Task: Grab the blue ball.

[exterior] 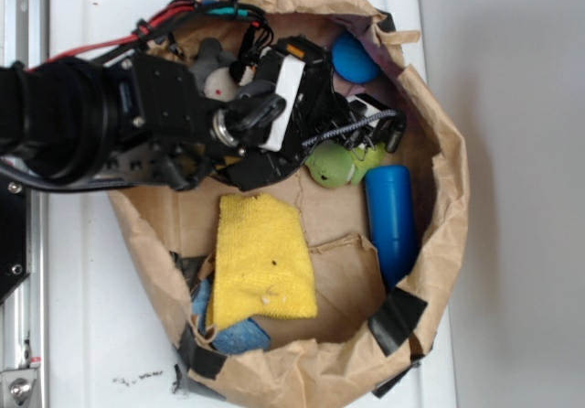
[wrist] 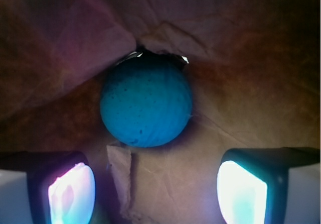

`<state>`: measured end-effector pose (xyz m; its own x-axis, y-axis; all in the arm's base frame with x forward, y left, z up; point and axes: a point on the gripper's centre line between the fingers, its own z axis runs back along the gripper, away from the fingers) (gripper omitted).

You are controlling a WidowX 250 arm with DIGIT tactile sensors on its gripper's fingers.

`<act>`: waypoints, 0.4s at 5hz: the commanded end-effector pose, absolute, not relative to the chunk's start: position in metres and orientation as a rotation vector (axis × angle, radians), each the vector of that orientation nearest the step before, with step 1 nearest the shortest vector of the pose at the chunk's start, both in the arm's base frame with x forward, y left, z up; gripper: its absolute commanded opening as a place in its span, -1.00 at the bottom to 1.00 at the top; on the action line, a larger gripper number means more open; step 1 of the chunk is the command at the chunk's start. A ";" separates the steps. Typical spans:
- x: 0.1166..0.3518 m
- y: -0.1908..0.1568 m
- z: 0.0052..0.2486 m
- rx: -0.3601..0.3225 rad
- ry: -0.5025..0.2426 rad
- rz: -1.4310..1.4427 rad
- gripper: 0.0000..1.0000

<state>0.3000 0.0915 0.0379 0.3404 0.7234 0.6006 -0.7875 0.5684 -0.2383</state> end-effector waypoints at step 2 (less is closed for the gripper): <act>0.328 0.096 0.039 0.178 -0.752 1.088 1.00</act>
